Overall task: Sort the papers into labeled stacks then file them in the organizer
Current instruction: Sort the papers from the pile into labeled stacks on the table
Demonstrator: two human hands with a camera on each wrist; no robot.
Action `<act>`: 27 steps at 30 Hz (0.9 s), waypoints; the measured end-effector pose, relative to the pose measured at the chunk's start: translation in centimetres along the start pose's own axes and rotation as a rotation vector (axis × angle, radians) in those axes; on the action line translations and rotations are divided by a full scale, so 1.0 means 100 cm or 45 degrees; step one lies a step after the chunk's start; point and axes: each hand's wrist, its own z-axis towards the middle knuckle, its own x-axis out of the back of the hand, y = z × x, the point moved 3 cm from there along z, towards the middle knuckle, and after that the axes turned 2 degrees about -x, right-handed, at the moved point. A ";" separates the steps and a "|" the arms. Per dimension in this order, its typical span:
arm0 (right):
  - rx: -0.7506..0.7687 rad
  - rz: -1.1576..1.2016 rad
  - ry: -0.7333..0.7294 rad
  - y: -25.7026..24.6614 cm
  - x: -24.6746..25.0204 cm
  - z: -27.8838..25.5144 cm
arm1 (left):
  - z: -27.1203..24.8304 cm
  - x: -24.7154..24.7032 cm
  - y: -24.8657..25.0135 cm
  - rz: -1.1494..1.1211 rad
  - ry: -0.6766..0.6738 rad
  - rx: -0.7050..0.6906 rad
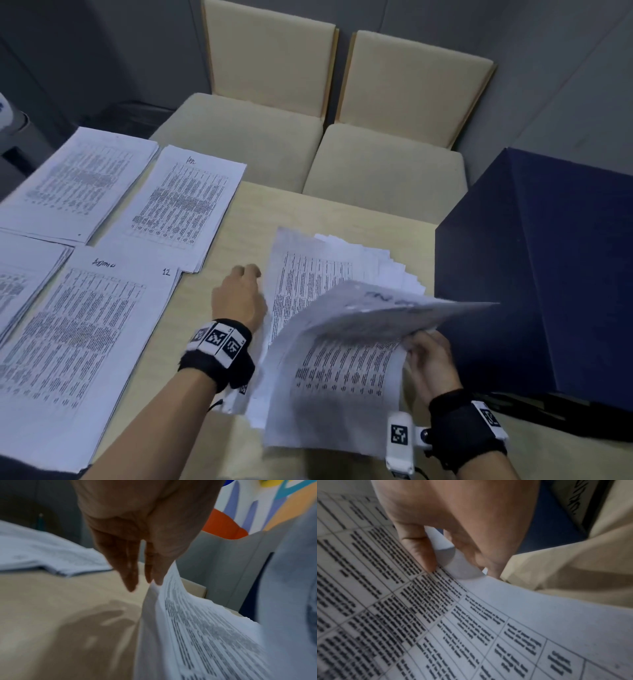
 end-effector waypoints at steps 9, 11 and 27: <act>0.409 0.011 -0.196 -0.111 -0.051 -0.051 | -0.031 0.047 0.060 -1.466 -0.444 -0.332; 0.512 0.076 -0.211 -0.130 -0.063 -0.068 | -0.024 0.060 0.078 -1.557 -0.176 -0.290; 0.741 -0.835 -0.080 -0.062 -0.109 -0.064 | -0.033 0.029 0.034 -1.186 -0.058 -0.075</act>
